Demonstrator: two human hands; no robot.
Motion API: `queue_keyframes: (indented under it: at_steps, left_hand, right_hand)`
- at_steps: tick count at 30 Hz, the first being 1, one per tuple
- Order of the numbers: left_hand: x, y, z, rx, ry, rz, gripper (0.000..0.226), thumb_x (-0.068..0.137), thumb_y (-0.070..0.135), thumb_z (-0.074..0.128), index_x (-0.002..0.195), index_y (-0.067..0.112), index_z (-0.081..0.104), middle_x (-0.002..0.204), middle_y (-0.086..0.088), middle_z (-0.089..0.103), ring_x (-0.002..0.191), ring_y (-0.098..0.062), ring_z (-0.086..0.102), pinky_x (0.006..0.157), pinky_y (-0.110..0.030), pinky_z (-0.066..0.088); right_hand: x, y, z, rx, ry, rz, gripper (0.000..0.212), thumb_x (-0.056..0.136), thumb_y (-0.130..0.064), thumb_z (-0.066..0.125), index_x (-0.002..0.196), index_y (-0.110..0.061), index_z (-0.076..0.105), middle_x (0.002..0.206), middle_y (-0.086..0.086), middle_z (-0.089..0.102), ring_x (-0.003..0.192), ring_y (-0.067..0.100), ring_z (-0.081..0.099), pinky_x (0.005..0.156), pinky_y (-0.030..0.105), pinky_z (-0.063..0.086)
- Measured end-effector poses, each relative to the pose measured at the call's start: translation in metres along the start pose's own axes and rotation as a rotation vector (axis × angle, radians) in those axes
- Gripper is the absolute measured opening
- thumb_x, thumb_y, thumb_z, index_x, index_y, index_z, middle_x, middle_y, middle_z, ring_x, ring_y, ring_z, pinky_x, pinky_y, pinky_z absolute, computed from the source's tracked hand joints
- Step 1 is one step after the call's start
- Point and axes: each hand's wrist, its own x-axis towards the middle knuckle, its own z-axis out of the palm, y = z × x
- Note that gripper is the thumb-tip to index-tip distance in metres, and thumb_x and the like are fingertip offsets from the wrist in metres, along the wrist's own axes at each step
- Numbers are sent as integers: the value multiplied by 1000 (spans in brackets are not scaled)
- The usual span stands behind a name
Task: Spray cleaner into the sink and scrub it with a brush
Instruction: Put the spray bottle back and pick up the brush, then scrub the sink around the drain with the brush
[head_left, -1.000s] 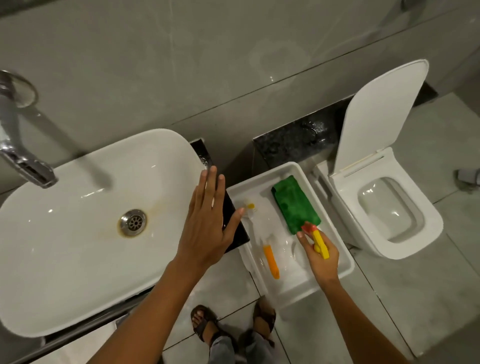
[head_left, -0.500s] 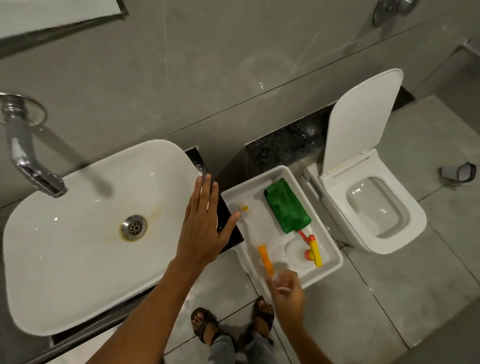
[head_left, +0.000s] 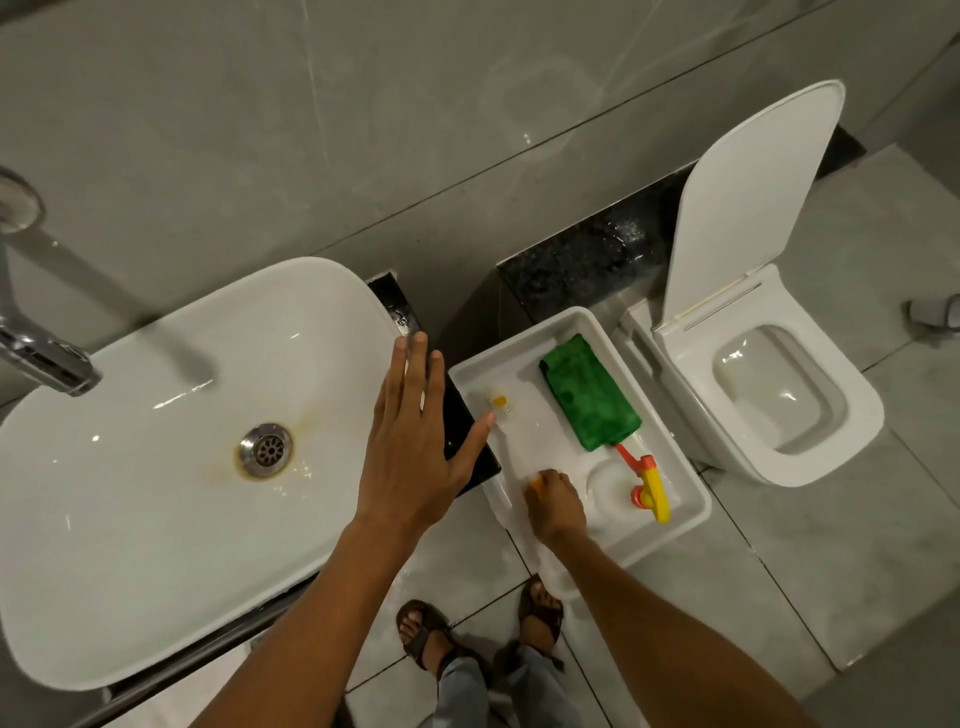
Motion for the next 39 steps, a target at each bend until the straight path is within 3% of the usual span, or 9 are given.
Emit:
queue_keyframes:
  at_steps: [7,12,16,19,23,26,29,32,39]
  left_hand:
    - [2,0,-2,-10,-11,-4,96,105,77,35,172,9,24,184,-10,10,172,-26,3,138,-44,12]
    - [-6,5,-26,-29,11,-6,98,103,79,36,169,6,33,182,-13,17,171,-29,9,137,-52,17]
    - [-39,-22,-54,6,32,-20,107,98,87,34,171,9,28,184,-10,13,172,-29,4,139,-50,6]
    - [-75,-70,-79,35,52,-138,102,100,85,28,171,12,28,184,-7,11,172,-27,1,138,-43,-3]
    - [-116,-142,-104,18,125,-359,94,105,78,21,170,12,32,183,-9,16,171,-29,6,137,-55,13]
    - [-136,-184,-119,7,215,-537,95,105,77,17,167,8,38,180,-14,24,170,-35,14,136,-58,15]
    - [-152,-219,-126,-2,242,-636,100,104,79,14,165,5,41,178,-17,29,168,-38,19,134,-61,17]
    - [-160,-236,-122,-43,222,-683,101,102,82,12,169,9,32,181,-14,23,169,-35,14,136,-60,14]
    - [-159,-240,-120,-175,282,-764,106,97,87,12,173,14,23,183,-7,18,171,-28,11,138,-50,13]
  right_hand:
    - [-28,-5,-20,220,38,-104,29,111,-31,48,124,-5,51,110,12,67,97,33,70,88,45,57]
    - [-82,-14,-52,358,206,-212,27,111,-34,47,114,-8,52,81,0,65,75,21,65,71,33,48]
    - [-137,-45,-85,480,308,-308,37,108,-49,48,96,-15,57,70,8,60,64,12,59,59,19,49]
    - [-180,-83,-97,474,279,-418,39,106,-56,47,88,-22,56,66,0,56,59,4,54,57,16,47]
    - [-219,-147,-81,292,133,-510,34,106,-55,47,96,-26,61,74,-9,67,66,0,63,62,20,50]
    - [-241,-193,-50,160,-86,-510,31,110,-45,47,98,-18,57,87,1,69,80,14,69,76,32,59]
    - [-255,-224,-6,-263,-223,-571,24,113,-18,37,124,-8,56,112,15,63,97,32,67,79,40,52]
    - [-264,-244,36,-649,-325,-553,39,108,-4,38,144,-3,50,133,25,56,116,40,63,80,37,47]
    - [-221,-342,54,-633,-259,-485,45,110,-11,36,153,-7,48,157,20,49,138,40,55,112,40,44]
